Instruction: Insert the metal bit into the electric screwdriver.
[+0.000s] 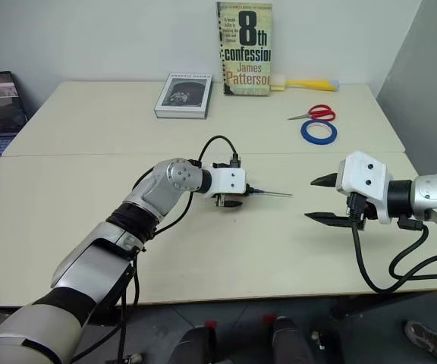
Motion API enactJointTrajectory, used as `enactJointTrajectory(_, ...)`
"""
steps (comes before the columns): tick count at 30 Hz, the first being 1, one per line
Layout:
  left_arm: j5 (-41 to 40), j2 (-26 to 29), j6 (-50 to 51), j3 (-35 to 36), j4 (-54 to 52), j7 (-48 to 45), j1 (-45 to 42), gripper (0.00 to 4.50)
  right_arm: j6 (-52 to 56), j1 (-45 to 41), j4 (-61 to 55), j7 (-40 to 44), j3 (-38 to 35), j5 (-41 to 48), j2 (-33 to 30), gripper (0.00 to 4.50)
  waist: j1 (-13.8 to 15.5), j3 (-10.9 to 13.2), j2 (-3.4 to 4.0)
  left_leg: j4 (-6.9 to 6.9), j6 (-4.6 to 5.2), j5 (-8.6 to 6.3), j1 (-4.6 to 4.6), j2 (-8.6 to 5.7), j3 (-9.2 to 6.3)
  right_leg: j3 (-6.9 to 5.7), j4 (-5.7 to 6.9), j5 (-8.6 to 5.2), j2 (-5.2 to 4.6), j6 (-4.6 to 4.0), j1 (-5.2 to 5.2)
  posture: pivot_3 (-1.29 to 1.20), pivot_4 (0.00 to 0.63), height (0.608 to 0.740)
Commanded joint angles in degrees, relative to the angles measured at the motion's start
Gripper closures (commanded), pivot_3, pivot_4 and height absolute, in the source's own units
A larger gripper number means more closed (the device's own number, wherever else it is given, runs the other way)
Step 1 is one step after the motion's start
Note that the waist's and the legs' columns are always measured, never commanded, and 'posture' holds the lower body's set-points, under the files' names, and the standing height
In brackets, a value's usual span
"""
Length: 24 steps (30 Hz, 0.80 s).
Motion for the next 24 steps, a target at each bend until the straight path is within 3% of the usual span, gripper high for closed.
enactJointTrajectory(1, -1.71, 3.01, 1.52, 2.1, -6.4, -3.5, 2.5, 0.03, -1.6, -0.29, 0.26, 0.64, -0.62, -0.3, -1.06, 1.26, -0.08, 0.0, 0.0, 0.0, 0.0, 0.0, 0.0, 0.0, 0.0, 0.0, 0.01, 0.0, 0.0, 0.0, 0.0, 0.0, 0.15, 0.74)
enactJointTrajectory(8, -10.22, 11.19, 12.1, 13.65, -21.32, -5.58, 5.85, 0.03, -2.99, -1.05, 3.35, 1.56, -0.73, 0.36, -0.12, 1.26, 0.06, 0.02, -0.02, 0.02, 0.0, 0.0, -0.02, 0.02, -0.01, -0.01, 0.1, 0.0, 0.0, 0.0, -0.06, 0.0, 0.15, 0.74)
enactJointTrajectory(11, -12.89, 14.99, 17.32, 18.58, -26.73, -5.46, 8.25, 0.0, -4.04, -0.52, 5.27, 1.55, -1.31, 0.0, 0.12, 0.8, 0.11, 0.02, -0.02, 0.05, 0.0, 0.01, -0.02, 0.01, -0.01, -0.01, 0.07, 0.01, -0.01, 0.01, -0.02, 0.0, 0.15, 0.74)
enactJointTrajectory(15, -19.23, 23.14, 26.67, 26.77, -38.35, -9.28, 17.52, 0.0, -5.09, 1.83, 6.59, 2.77, -2.43, 0.12, -0.71, 0.03, -0.37, 0.02, -0.01, 0.01, 0.0, 0.0, 0.01, 0.05, 0.0, -0.01, 0.07, 0.0, -0.01, 0.0, -0.03, 0.0, 0.15, 0.74)
enactJointTrajectory(20, -30.85, 29.21, 37.73, 38.2, -54.49, -13.25, 31.91, 0.0, -5.14, 5.49, 5.82, 5.32, -6.83, 2.81, -1.9, 0.03, -0.11, 0.03, -0.01, 0.02, 0.0, 0.0, -0.01, 0.08, 0.0, -0.04, 0.15, -0.05, 0.0, -0.09, -0.09, 0.0, 0.15, 0.74)
enactJointTrajectory(24, -34.29, 32.97, 40.86, 46.41, -61.49, -13.75, 42.92, 0.0, -5.92, 7.59, 7.22, 5.73, -10.86, 3.5, -2.2, 0.03, 0.38, 0.05, -0.06, 0.05, 0.0, 0.01, 0.03, 0.08, -0.02, -0.08, 0.12, -0.09, -0.02, -0.16, -0.02, 0.0, 0.15, 0.74)
